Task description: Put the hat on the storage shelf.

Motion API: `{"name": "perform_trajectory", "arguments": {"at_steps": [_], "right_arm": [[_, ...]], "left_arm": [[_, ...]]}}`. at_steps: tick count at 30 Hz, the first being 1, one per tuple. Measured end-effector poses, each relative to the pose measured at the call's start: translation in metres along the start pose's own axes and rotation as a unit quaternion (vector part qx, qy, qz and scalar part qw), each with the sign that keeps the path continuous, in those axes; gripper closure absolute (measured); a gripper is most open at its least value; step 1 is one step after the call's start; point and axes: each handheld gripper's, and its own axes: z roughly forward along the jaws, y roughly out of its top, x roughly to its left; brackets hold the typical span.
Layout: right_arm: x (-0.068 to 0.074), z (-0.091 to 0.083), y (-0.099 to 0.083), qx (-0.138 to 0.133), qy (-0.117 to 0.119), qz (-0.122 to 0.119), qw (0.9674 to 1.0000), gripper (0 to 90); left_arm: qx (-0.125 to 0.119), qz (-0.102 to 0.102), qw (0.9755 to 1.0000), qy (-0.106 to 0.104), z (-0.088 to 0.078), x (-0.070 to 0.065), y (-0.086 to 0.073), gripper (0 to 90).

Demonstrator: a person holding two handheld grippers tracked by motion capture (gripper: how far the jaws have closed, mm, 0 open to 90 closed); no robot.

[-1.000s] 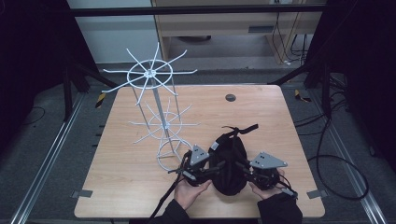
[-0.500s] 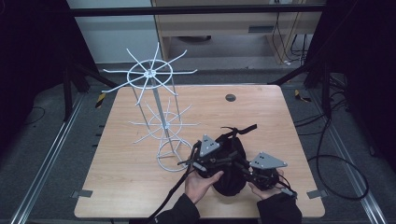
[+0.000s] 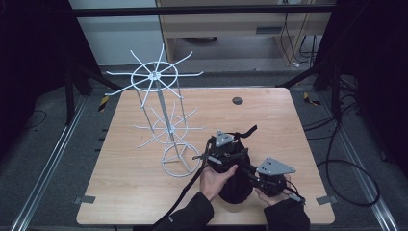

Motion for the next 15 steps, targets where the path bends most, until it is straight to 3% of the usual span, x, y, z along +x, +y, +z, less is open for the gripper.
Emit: {"name": "perform_trajectory", "arguments": {"at_steps": [7,11,15], "right_arm": [[0.002,0.000,0.002,-0.007,0.010,0.002,0.9999,76.6],[0.001,-0.002,0.003,-0.015,0.018,0.004,0.9997,70.6],[-0.003,-0.011,0.005,-0.034,0.044,0.023,0.9982,60.8]], "left_arm": [[0.003,-0.006,1.0000,0.003,0.000,0.000,0.002,76.9],[0.003,-0.007,1.0000,0.002,0.000,0.000,0.002,82.0],[-0.004,0.004,0.9999,0.012,-0.003,0.000,0.003,83.5]]}}
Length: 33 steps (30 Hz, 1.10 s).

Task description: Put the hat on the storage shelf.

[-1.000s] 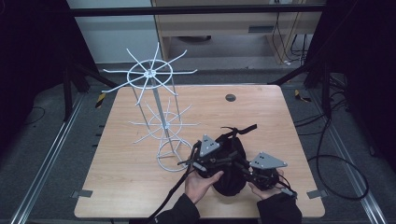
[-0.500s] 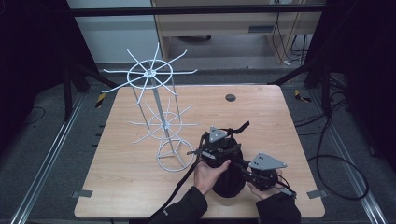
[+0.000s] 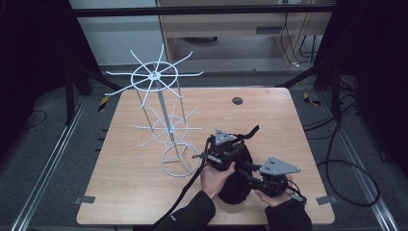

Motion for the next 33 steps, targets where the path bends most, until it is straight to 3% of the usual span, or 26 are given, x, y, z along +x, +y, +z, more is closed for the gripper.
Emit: {"name": "perform_trajectory", "arguments": {"at_steps": [5,10,14,21,29,33], "right_arm": [[-0.012,-0.022,0.006,-0.048,0.014,0.031,0.9983,54.7],[-0.027,-0.034,0.003,-0.064,-0.017,0.056,0.9962,51.6],[-0.033,-0.032,-0.003,-0.049,-0.044,0.062,0.9959,47.9],[-0.037,-0.017,-0.013,-0.017,-0.039,0.065,0.9970,41.0],[-0.043,-0.009,-0.013,-0.028,-0.040,0.076,0.9959,47.7],[-0.046,-0.009,-0.012,-0.037,-0.037,0.093,0.9943,67.3]], "left_arm": [[-0.018,0.004,0.9998,0.004,-0.008,0.003,0.004,83.9],[-0.039,0.019,0.9991,-0.001,-0.019,0.000,0.007,84.2],[-0.058,0.044,0.9973,-0.009,-0.029,-0.011,0.011,84.3],[-0.082,0.071,0.9937,-0.028,-0.043,-0.026,0.021,84.4],[-0.103,0.081,0.9902,-0.048,-0.055,-0.034,0.030,84.4],[-0.108,0.080,0.9897,-0.049,-0.056,-0.035,0.031,84.4]]}}
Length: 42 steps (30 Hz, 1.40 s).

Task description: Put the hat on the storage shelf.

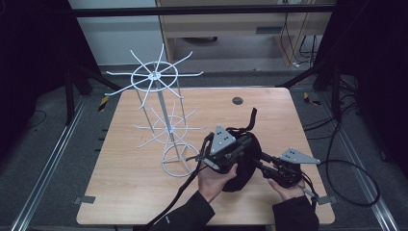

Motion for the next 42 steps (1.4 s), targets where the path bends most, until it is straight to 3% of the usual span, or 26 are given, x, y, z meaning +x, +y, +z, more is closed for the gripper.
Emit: {"name": "perform_trajectory", "arguments": {"at_steps": [3,5,11,15,23,28,31,36,42], "right_arm": [[-0.001,-0.002,0.002,-0.005,-0.002,0.004,1.0000,85.4],[0.000,-0.005,0.004,-0.008,-0.007,-0.001,0.9999,88.4],[0.001,-0.014,0.011,-0.021,-0.027,-0.016,0.9993,89.4],[0.001,-0.020,0.017,-0.013,-0.041,-0.034,0.9985,89.7],[0.001,-0.033,0.029,0.008,-0.064,-0.058,0.9962,89.9],[0.002,-0.035,0.034,0.020,-0.068,-0.066,0.9952,89.9],[0.003,-0.036,0.037,0.030,-0.073,-0.077,0.9939,90.0],[0.004,-0.040,0.043,0.050,-0.087,-0.091,0.9907,90.0],[0.000,-0.045,0.050,0.072,-0.111,-0.105,0.9856,90.0]], "left_arm": [[-0.001,0.000,1.0000,0.002,0.000,0.001,-0.001,84.3],[-0.003,-0.004,1.0000,0.004,-0.002,0.003,-0.001,84.2],[-0.003,-0.005,1.0000,0.008,-0.005,0.009,0.001,83.3],[0.007,0.007,0.9997,0.021,-0.007,0.011,0.002,78.0],[0.022,0.018,0.9991,0.031,-0.007,0.014,-0.003,73.5],[0.029,0.023,0.9988,0.033,-0.006,0.013,-0.003,65.0],[0.036,0.035,0.9982,0.034,-0.008,0.011,-0.004,60.9],[0.028,0.041,0.9979,0.041,-0.020,0.011,-0.005,53.7],[0.025,0.060,0.9969,0.045,-0.040,0.010,-0.011,52.8]]}}
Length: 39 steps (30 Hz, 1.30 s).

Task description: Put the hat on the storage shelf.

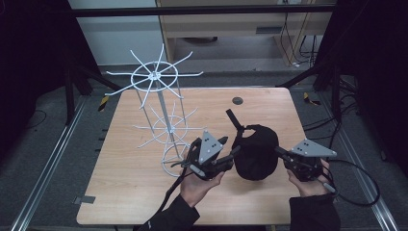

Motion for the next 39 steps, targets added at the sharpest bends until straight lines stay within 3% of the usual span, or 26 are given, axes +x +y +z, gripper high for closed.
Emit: {"name": "perform_trajectory", "arguments": {"at_steps": [5,12,16,24,28,33,37,39], "right_arm": [[-0.004,0.001,0.004,0.022,-0.022,-0.009,0.9995,89.9],[0.001,0.010,0.013,0.042,-0.044,-0.029,0.9978,89.7],[0.006,0.019,0.017,0.038,-0.040,-0.030,0.9980,89.6],[0.018,0.039,0.023,0.028,-0.026,-0.030,0.9988,90.0],[0.026,0.055,0.024,0.045,-0.029,-0.043,0.9976,90.0],[0.029,0.068,0.019,0.054,-0.025,-0.036,0.9976,90.0],[0.024,0.063,0.018,0.029,-0.018,-0.014,0.9993,89.0],[0.022,0.058,0.018,0.019,-0.020,-0.003,0.9996,81.8]], "left_arm": [[0.012,0.016,0.9998,0.003,-0.017,-0.001,-0.013,52.3],[0.030,0.015,0.9994,-0.002,-0.031,0.000,-0.033,50.8],[0.022,0.013,0.9997,0.000,-0.037,0.002,-0.040,50.9],[0.033,0.005,0.9995,-0.002,-0.050,0.008,-0.058,50.6],[0.045,0.002,0.9990,0.007,-0.057,0.016,-0.071,50.3],[0.054,-0.006,0.9984,0.013,-0.068,0.024,-0.085,50.0],[0.062,-0.012,0.9978,0.022,-0.074,0.032,-0.092,49.5],[0.066,-0.015,0.9973,0.028,-0.079,0.037,-0.096,49.0]]}}
